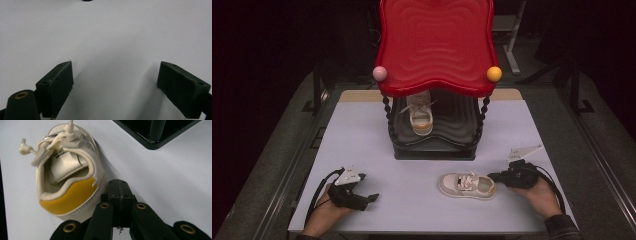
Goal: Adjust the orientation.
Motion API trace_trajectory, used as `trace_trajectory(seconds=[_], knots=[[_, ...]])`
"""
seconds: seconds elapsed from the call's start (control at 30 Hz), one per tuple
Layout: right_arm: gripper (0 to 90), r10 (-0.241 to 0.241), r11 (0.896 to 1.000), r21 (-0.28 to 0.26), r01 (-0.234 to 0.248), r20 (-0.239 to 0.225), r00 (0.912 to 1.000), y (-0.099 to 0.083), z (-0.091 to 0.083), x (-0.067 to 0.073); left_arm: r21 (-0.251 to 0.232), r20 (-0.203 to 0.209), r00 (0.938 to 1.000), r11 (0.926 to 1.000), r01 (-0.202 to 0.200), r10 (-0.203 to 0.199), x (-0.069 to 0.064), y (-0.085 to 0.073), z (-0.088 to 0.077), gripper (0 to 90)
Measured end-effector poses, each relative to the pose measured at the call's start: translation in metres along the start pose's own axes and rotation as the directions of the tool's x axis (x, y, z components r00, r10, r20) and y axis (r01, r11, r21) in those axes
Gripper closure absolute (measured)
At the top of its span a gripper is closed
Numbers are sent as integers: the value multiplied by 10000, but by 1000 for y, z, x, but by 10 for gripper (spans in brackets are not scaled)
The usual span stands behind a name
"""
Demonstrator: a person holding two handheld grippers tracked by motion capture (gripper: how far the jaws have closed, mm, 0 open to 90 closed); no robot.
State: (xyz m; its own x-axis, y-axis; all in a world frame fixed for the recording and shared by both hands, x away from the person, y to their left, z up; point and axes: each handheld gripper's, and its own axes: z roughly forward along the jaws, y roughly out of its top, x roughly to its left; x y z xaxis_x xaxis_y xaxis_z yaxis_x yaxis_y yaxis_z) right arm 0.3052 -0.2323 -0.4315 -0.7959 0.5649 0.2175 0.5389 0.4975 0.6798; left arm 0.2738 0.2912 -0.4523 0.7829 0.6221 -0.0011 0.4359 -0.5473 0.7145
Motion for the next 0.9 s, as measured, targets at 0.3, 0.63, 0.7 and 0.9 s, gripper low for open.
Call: trace_trajectory(seconds=[0.3,0.63,0.7,0.9], knots=[[898,-146,9998,136,149,-227,9996,-10,-6,16,-7,0,10000,10000,2,-2,0,0,0,126],[898,-433,9985,284,460,-880,9952,-20,-6,43,-7,-1,10000,10000,1,-1,0,0,0,126],[898,-557,9977,324,594,-1055,9929,-20,-3,49,-9,0,10000,10000,5,-5,0,0,0,126],[898,-955,9937,411,1039,-1694,9809,-12,11,65,-18,-5,10000,10000,5,-5,0,0,0,126]])
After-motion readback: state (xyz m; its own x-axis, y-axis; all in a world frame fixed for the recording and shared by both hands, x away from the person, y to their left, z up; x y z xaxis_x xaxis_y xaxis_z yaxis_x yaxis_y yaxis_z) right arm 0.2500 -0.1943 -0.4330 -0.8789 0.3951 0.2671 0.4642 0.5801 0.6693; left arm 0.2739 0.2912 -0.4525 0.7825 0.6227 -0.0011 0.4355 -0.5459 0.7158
